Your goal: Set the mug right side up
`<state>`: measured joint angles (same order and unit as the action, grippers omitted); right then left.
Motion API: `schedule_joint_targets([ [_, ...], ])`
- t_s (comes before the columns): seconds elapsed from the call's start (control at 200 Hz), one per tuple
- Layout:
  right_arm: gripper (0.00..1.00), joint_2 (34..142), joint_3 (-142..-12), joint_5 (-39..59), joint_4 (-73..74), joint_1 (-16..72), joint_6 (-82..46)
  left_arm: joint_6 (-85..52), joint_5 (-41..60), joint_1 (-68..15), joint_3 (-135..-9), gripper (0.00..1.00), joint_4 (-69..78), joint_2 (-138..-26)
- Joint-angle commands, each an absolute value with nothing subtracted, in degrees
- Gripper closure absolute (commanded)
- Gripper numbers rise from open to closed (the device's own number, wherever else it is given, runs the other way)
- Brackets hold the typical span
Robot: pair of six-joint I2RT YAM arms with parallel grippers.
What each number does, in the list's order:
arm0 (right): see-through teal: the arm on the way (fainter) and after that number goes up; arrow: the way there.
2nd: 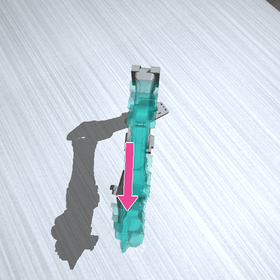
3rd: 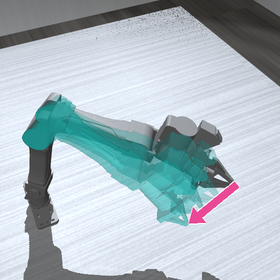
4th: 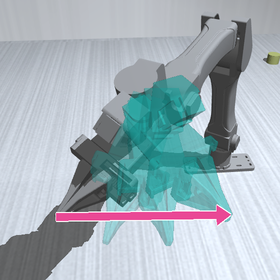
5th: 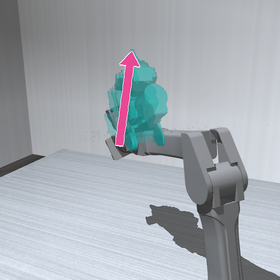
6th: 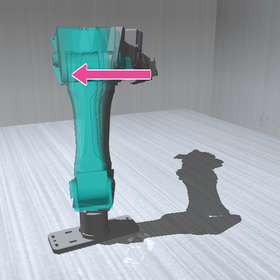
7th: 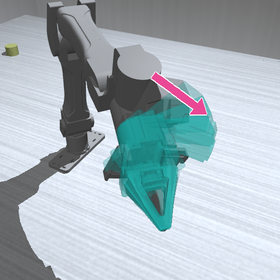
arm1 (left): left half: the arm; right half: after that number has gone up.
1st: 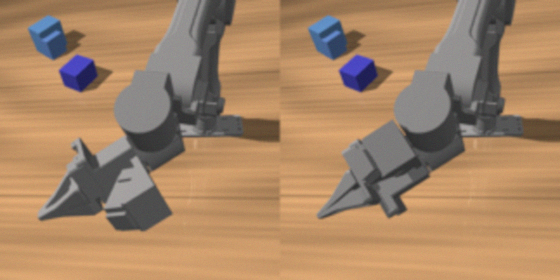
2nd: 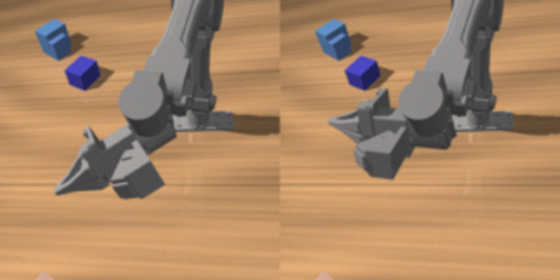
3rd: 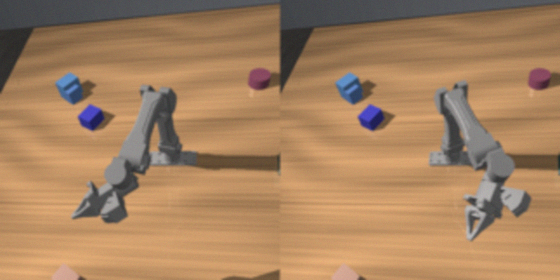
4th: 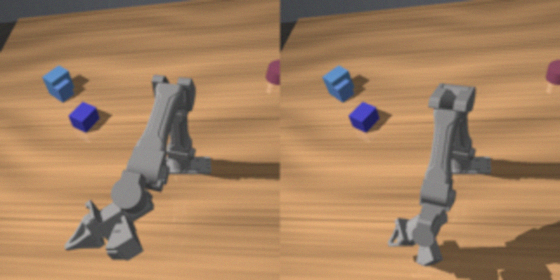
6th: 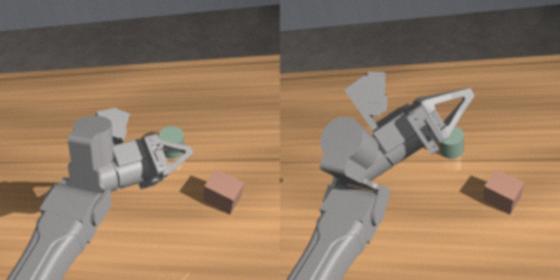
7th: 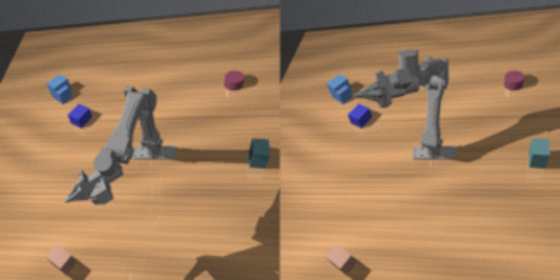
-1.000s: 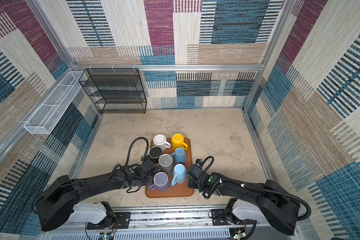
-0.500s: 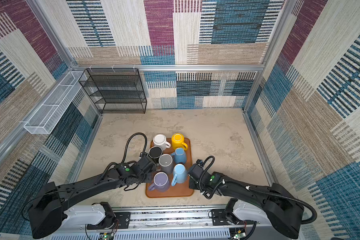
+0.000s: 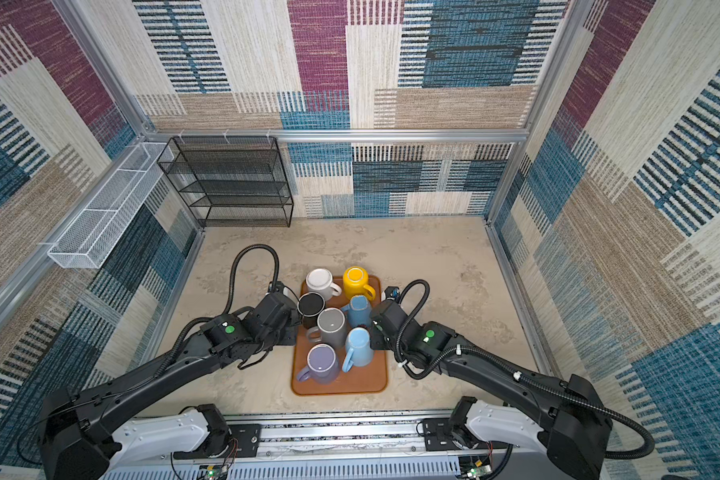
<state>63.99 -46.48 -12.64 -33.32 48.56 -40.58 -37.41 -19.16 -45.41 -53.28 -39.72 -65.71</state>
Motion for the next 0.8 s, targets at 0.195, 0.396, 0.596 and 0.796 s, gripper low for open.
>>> schedule_joint_targets([
  [0.195, 0.51, 68.7, -55.6, -15.0, -28.5, 39.6, -24.6, -27.1, -17.6, -40.2, -61.1, 0.71, -42.0, -69.5],
  [0.396, 0.52, 77.7, -61.5, -12.9, -25.9, 33.2, -14.1, -24.6, -14.5, -37.2, -61.3, 0.71, -37.3, -72.0],
  [0.596, 0.56, 85.4, -65.6, -5.7, -25.7, 29.1, -7.3, -24.8, -11.5, -35.3, -61.2, 0.72, -36.1, -71.9],
  [0.796, 0.54, 92.0, -69.5, -0.1, -27.0, 27.9, -3.0, -24.4, -11.3, -34.2, -60.7, 0.72, -36.9, -70.6],
])
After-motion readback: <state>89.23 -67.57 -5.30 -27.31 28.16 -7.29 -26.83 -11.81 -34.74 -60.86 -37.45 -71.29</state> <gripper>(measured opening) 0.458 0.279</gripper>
